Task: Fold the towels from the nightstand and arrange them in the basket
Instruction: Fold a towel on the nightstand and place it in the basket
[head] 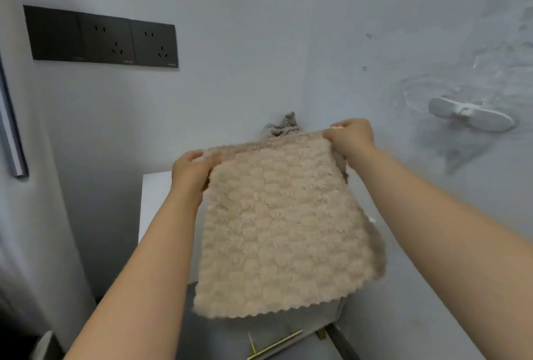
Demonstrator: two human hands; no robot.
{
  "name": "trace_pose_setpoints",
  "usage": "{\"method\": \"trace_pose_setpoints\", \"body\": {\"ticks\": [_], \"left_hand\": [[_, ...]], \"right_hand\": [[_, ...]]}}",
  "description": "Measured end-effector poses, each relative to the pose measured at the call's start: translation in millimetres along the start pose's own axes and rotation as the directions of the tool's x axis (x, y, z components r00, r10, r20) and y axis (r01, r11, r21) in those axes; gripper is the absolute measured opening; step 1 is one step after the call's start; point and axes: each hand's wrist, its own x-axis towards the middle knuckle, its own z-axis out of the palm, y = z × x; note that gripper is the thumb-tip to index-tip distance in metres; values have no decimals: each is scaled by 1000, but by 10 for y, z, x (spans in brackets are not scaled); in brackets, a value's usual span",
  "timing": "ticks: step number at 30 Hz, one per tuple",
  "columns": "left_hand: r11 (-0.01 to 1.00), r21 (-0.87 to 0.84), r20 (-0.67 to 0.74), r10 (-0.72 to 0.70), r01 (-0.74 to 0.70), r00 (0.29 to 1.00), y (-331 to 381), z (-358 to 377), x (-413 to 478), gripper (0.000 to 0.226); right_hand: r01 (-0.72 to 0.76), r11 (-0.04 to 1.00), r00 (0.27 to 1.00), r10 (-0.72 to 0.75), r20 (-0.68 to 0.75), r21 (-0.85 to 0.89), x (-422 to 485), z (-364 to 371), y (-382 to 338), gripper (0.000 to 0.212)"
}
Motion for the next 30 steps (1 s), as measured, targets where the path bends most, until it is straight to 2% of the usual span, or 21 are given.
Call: {"method": "trace_pose_setpoints", "body": {"ticks": [2,3,5,6,8,10,12,14,16,18,23,25,27,28,30], "left_hand": [[948,293,-124,167,-125,978,-199,0,90,60],[864,463,-109,276,-197,955,-279,16,104,63],[614,720,48,420,-323,906,-395,58,100,63],[488,793,155,417,-364,896,-436,90,112,58],[340,844,335,270,-415,903,-495,165,129,45],[277,844,468,36,-459,883,-598,236,105,46],[142,857,514,-168,-495,841,-719,282,58,57],[26,864,496,-217,-503,841,-817,296,18,60],[13,865,496,-171,-501,851,-855,269,-10,59],[5,859,509,-125,-513,851,-857,242,-11,58],[-48,838,544,20,-543,839,-860,226,-107,50],[-113,799,601,118,-590,791,-827,270,-154,42],[-152,759,650,234,-633,723,-797,325,-235,33],[-146,751,657,268,-644,705,-774,344,-282,30],[-101,749,658,233,-655,716,-731,358,-373,28]], "right_hand": [[63,982,998,-58,33,-177,-15,170,192,63],[105,955,993,-88,73,-276,-51,261,300,70],[205,862,979,-175,109,-463,-168,403,491,73],[257,817,966,-228,120,-517,-243,467,578,68],[337,754,941,-294,170,-564,-383,584,701,45],[329,715,943,-214,255,-616,-508,679,802,30],[275,695,939,-46,340,-665,-617,750,918,33],[279,658,923,18,385,-699,-699,810,1073,35],[337,616,920,-53,389,-712,-774,834,1199,39],[358,617,919,-102,380,-701,-815,794,1201,39],[302,740,943,-142,300,-601,-963,672,1233,34],[287,796,956,-207,206,-533,-1038,671,1338,36],[220,865,975,-206,81,-451,-1088,631,1393,36],[168,902,984,-179,8,-397,-1096,602,1391,36],[41,965,987,-80,-140,-261,-1114,516,1354,35]]}}
